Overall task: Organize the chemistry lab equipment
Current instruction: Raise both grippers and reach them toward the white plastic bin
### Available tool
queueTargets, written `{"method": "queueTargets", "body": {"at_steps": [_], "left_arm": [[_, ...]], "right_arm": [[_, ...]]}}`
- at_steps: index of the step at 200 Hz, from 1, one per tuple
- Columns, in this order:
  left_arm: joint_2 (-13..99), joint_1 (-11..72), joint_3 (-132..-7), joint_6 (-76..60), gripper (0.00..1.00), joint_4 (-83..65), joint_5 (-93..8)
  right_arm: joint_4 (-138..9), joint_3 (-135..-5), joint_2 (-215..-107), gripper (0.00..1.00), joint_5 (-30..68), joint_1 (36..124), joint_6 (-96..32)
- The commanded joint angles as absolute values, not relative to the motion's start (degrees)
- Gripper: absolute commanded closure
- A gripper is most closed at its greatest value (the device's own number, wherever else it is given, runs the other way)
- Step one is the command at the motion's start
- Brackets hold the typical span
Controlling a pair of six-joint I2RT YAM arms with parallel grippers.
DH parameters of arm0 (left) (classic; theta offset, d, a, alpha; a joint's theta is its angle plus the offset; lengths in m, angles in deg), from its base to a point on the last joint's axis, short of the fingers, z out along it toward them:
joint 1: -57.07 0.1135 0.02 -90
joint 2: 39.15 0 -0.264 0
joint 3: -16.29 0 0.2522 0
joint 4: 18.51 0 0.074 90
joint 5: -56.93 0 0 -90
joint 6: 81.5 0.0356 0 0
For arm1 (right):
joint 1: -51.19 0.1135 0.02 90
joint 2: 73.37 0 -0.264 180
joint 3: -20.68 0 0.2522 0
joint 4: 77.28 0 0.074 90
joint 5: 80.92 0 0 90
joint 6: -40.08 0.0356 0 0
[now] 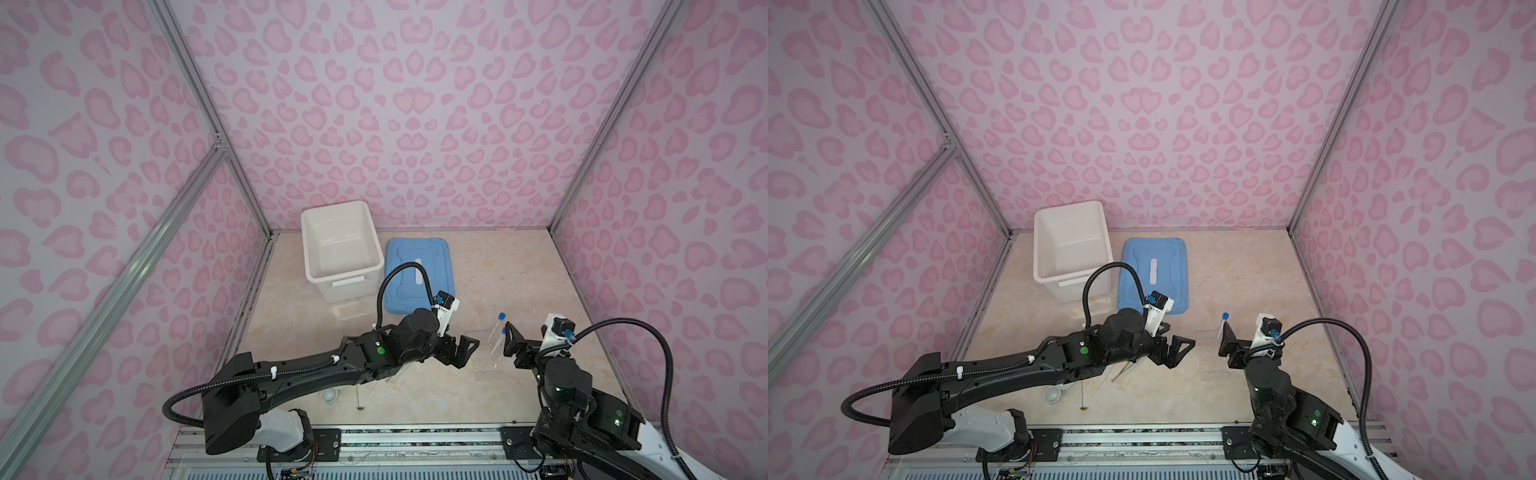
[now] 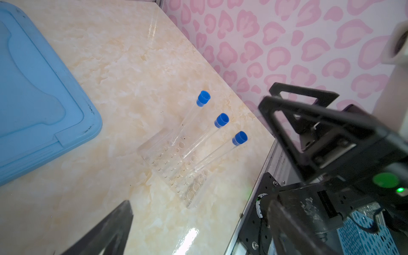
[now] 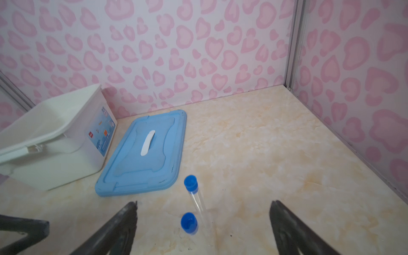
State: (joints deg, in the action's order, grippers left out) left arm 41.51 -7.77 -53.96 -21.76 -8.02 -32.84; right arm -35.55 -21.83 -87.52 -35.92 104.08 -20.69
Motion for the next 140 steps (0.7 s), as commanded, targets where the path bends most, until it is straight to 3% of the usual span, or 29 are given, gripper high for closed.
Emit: {"method": "queueTargets", "body": {"at_steps": [1,55,96,140], "left_arm": [[39.87,-7.40,-57.66,-19.71,0.03,-5.41,-30.83],[35.23,4.79,-67.40,-19.64,0.03,7.55,-32.71],[32.57,17.42,-73.84,-15.71,0.03,15.37,-30.95],[32.29,32.62,-79.45,-15.90,0.04,22.29,-33.24]], "right_arm": [[-32.23,-26.37,-87.94,0.02,-35.72,101.99,-20.39],[-31.45,-42.20,-106.47,0.02,-24.95,95.49,-25.65],[-35.35,-50.87,-119.38,0.02,-7.78,85.97,-24.80],[-37.42,-59.20,-129.71,0.02,-4.37,85.69,-30.15]]}}
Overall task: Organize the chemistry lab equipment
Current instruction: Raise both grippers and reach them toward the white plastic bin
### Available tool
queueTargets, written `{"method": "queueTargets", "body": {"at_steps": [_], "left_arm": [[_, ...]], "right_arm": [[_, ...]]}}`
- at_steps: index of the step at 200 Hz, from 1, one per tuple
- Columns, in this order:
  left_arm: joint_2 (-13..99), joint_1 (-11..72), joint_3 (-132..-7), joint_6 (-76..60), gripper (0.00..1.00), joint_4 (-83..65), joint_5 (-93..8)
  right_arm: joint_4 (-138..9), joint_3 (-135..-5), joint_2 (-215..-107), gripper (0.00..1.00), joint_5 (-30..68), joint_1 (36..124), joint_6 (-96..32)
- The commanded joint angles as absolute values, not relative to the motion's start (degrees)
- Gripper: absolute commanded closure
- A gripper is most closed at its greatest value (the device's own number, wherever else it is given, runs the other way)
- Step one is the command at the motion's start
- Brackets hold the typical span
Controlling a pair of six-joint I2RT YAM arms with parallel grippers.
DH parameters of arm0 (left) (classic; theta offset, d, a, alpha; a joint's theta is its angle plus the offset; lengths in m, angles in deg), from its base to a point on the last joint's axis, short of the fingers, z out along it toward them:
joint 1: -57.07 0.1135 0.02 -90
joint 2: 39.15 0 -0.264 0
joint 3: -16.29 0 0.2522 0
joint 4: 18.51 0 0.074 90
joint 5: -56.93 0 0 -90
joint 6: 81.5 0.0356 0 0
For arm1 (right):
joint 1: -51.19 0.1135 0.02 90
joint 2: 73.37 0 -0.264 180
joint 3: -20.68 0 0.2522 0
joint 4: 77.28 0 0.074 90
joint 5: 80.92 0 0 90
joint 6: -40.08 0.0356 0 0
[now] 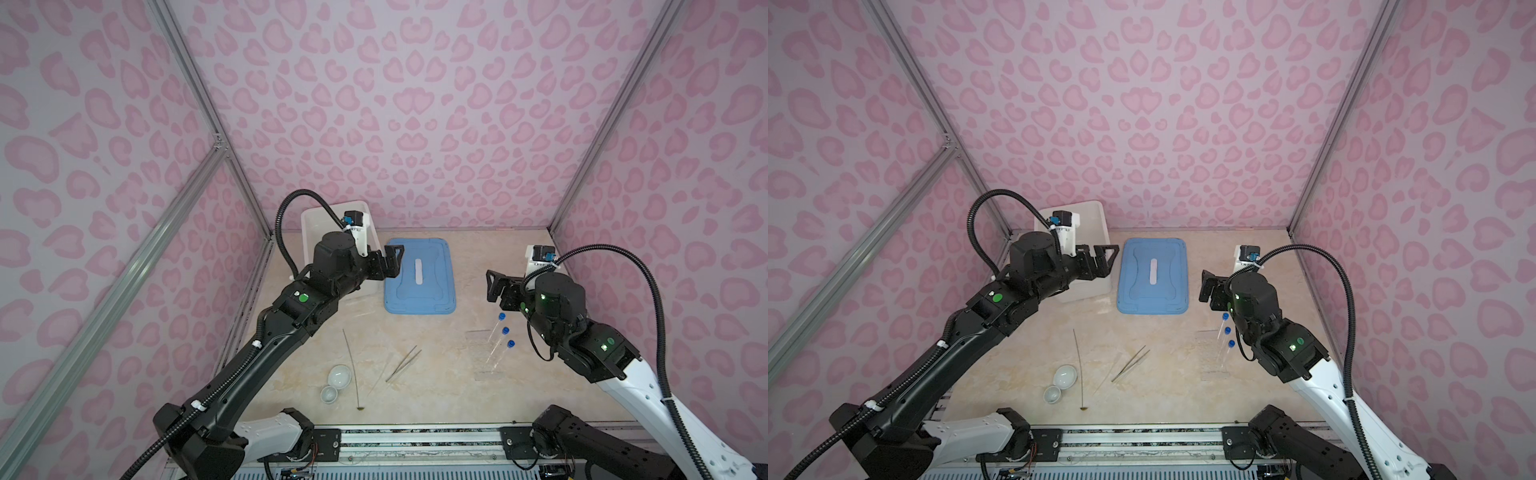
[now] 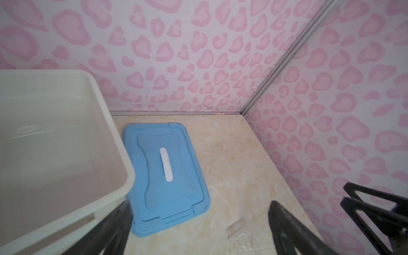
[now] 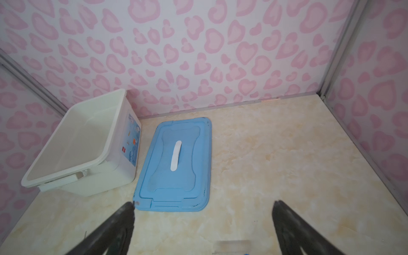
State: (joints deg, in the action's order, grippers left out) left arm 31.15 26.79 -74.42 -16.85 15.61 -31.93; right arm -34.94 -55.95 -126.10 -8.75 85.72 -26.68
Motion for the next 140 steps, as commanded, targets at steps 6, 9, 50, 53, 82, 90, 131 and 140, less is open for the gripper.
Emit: {"method": "queueTargets", "body": {"at_steps": [6,9,50,53,82,90,131,140], "left_arm": [[33.21,34.85,-81.23,-16.43,0.04,24.73,-33.33],[33.66,35.92,-81.88,-16.65,0.04,25.71,-33.78],[40.28,47.42,-87.74,-17.97,0.02,34.81,-34.40],[41.07,48.01,-88.27,-17.86,0.02,35.51,-34.23],[47.37,53.14,-91.36,-16.66,0.00,38.45,-31.33],[48.89,54.40,-91.74,-16.36,0.01,38.22,-29.97],[59.43,58.17,-96.73,-17.69,0.16,37.70,-26.71],[61.65,58.18,-98.58,-17.62,0.19,38.02,-25.61]], "right_arm": [[-37.60,-60.09,-130.75,0.02,-4.29,85.84,-30.65],[-37.78,-60.46,-131.29,0.02,-4.24,86.04,-31.02],[-38.36,-66.64,-139.83,0.02,-3.11,89.53,-35.38],[-38.52,-66.96,-140.50,0.02,-3.08,89.84,-35.68],[-41.35,-69.00,-145.64,0.02,-1.68,92.77,-36.78],[-41.85,-69.55,-147.02,0.02,-0.79,93.45,-36.58],[-40.59,-73.37,-153.86,0.03,-0.31,96.40,-37.26],[-40.14,-73.92,-154.86,0.03,-0.63,97.00,-37.45]]}}
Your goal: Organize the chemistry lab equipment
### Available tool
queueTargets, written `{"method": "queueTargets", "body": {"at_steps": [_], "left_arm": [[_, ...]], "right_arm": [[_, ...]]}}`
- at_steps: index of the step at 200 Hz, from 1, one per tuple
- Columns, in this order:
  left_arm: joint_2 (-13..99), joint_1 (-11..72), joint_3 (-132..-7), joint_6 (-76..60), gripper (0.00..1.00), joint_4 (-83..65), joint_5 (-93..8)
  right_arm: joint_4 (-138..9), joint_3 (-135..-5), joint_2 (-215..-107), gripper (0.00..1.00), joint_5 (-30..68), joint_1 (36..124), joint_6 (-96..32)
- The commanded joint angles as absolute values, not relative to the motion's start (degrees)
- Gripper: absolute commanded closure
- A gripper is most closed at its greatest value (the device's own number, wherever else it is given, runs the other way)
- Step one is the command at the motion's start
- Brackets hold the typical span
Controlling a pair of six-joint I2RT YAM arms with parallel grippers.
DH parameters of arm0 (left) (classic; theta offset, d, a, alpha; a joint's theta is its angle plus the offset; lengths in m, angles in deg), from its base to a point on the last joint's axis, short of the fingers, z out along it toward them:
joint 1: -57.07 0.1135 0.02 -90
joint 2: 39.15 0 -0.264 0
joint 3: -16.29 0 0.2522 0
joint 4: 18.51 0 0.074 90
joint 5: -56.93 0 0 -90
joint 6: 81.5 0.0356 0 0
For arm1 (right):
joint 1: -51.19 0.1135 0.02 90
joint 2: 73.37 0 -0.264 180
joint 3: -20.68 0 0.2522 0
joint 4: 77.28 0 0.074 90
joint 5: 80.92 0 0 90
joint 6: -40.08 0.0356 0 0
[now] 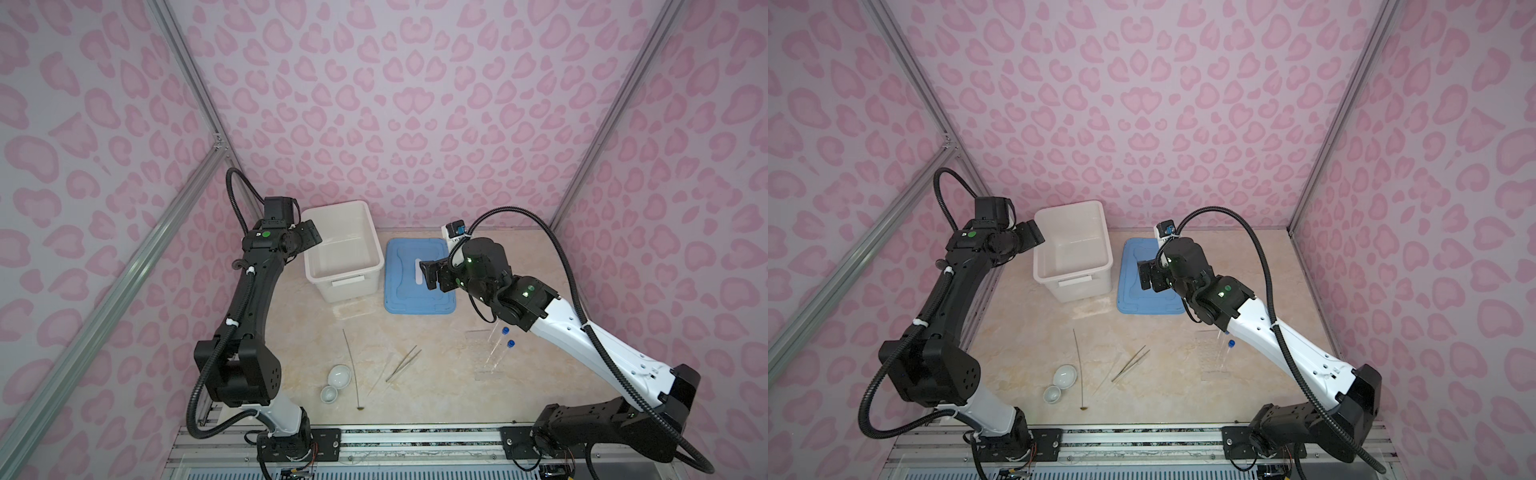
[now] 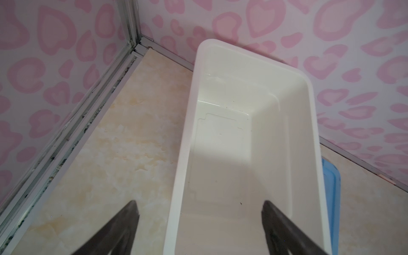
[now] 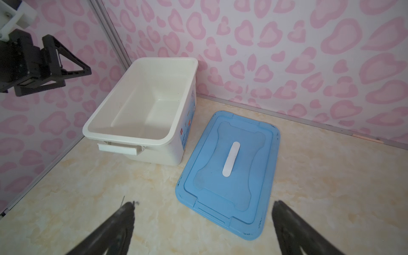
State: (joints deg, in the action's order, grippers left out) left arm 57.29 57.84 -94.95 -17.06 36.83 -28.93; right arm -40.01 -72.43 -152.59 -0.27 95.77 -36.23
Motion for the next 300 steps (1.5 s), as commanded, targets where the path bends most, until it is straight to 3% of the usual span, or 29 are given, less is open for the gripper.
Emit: {"method": "queueTargets", "body": {"at_steps": [1,24,66,136,177,196,226,300], "left_arm": [[61.96,58.20,-98.74,-17.57,0.20,37.99,-25.52],[68.68,58.12,-104.95,-17.37,0.31,41.00,-23.56],[80.08,58.15,-117.83,-16.38,0.37,49.40,-19.31],[85.42,58.20,-121.49,-15.89,0.51,50.91,-21.94],[86.12,58.13,-121.66,-16.28,0.69,51.53,-23.22],[84.94,58.19,-120.05,-16.87,0.70,51.39,-22.16],[81.49,58.43,-115.72,-18.54,0.80,49.43,-23.36],[67.19,58.50,-95.87,-25.90,0.80,39.44,-26.79]], "right_arm": [[-40.14,-73.93,-154.94,0.03,-0.66,97.03,-37.49],[-40.39,-73.79,-156.22,0.03,-0.59,97.49,-37.47],[-40.86,-73.21,-156.96,0.04,-0.90,97.50,-37.22],[-41.15,-72.76,-158.23,0.04,-0.19,97.49,-36.93],[-41.13,-72.31,-158.28,0.05,-0.09,97.51,-36.56],[-41.30,-72.02,-158.23,0.06,-0.07,97.59,-36.33],[-41.45,-71.79,-158.23,0.06,-0.04,97.91,-36.08],[-41.60,-70.68,-157.15,0.06,-0.85,98.81,-35.65]]}}
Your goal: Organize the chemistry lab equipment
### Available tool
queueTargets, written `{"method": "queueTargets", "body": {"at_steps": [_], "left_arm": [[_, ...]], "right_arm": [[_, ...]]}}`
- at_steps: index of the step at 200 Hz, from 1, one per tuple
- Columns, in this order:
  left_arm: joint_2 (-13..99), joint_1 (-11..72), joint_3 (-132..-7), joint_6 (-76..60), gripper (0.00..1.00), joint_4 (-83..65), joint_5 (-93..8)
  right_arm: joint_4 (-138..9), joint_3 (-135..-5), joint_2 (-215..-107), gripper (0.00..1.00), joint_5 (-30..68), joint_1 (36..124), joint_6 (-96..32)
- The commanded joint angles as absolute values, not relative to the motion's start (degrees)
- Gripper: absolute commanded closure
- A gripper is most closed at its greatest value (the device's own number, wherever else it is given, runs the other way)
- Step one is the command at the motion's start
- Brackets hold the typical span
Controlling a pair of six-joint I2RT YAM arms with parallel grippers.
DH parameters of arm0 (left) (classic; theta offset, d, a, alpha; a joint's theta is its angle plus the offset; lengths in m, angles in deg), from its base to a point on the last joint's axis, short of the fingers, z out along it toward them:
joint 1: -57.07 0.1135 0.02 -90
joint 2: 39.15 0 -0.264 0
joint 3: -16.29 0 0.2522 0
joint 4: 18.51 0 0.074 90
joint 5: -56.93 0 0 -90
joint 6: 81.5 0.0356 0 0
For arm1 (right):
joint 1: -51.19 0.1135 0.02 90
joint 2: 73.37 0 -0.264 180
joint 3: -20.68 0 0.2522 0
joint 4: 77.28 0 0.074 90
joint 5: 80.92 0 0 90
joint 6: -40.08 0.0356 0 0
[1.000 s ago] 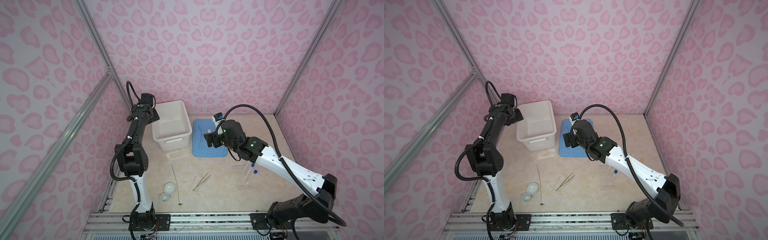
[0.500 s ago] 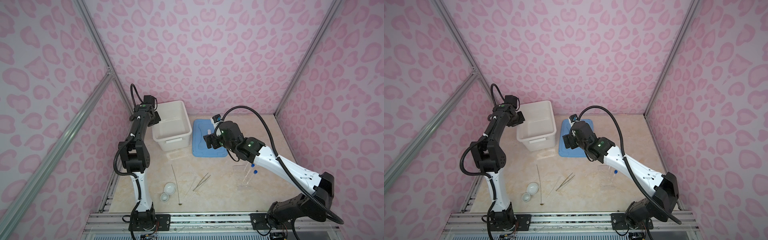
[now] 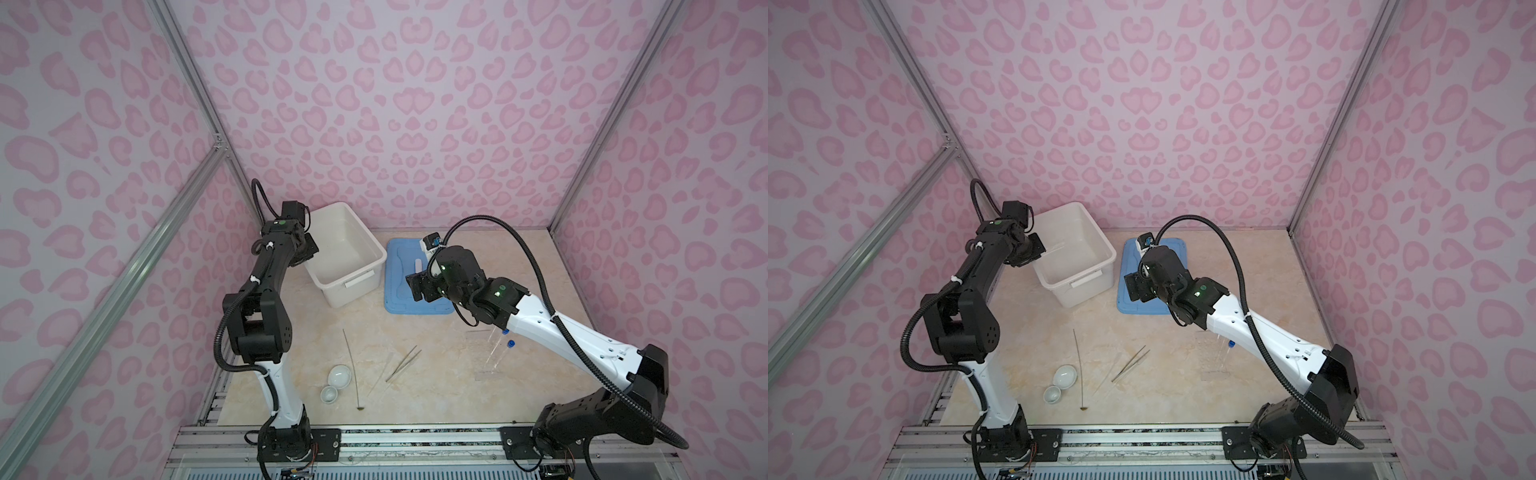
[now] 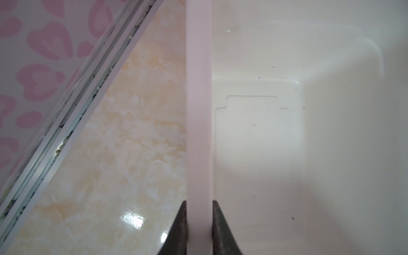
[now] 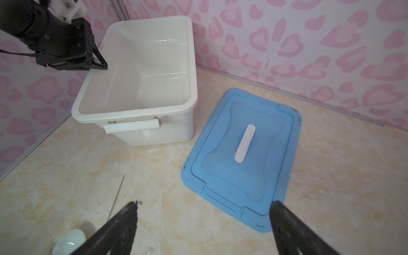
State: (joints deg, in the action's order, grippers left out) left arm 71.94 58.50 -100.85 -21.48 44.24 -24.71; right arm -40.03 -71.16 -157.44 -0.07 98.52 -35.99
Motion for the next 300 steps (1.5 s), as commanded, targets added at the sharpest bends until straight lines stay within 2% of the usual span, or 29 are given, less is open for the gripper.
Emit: {"method": "queueTargets", "body": {"at_steps": [1,55,97,120,126,140,156,188,235,300], "left_arm": [[66.97,58.49,-95.54,-26.02,0.80,39.32,-26.72],[54.19,58.50,-80.40,-32.04,0.79,31.78,-24.07],[47.22,57.59,-68.33,-36.28,0.78,25.87,-26.38],[43.63,56.76,-64.95,-37.07,0.65,24.65,-26.08],[42.49,56.52,-64.13,-37.20,0.56,24.36,-26.29],[40.08,55.24,-62.55,-37.58,0.42,23.85,-26.44],[38.05,53.24,-61.04,-37.38,0.36,23.38,-26.34],[36.96,50.92,-58.15,-40.64,0.37,22.67,-30.42],[32.67,45.66,-55.56,-44.12,0.38,20.27,-28.18],[35.81,37.42,-56.74,-48.03,0.39,17.05,-27.90]], "right_arm": [[-41.61,-70.64,-157.14,0.06,-0.85,98.86,-35.62],[-41.54,-70.56,-157.17,0.06,-1.26,99.59,-35.44],[-41.59,-70.64,-157.38,0.06,-1.47,99.71,-35.51],[-41.50,-70.61,-157.39,0.06,-1.47,99.86,-35.51],[-41.44,-70.63,-157.37,0.06,-1.60,99.82,-35.53],[-41.44,-70.48,-157.28,0.06,-1.81,99.84,-35.59],[-41.45,-70.51,-157.30,0.07,-2.09,99.85,-35.80],[-41.37,-71.21,-157.39,0.07,-2.06,99.81,-35.95],[-41.19,-71.09,-156.88,0.07,-2.42,99.87,-36.13],[-41.10,-70.42,-156.45,0.07,-2.78,99.83,-36.03]]}}
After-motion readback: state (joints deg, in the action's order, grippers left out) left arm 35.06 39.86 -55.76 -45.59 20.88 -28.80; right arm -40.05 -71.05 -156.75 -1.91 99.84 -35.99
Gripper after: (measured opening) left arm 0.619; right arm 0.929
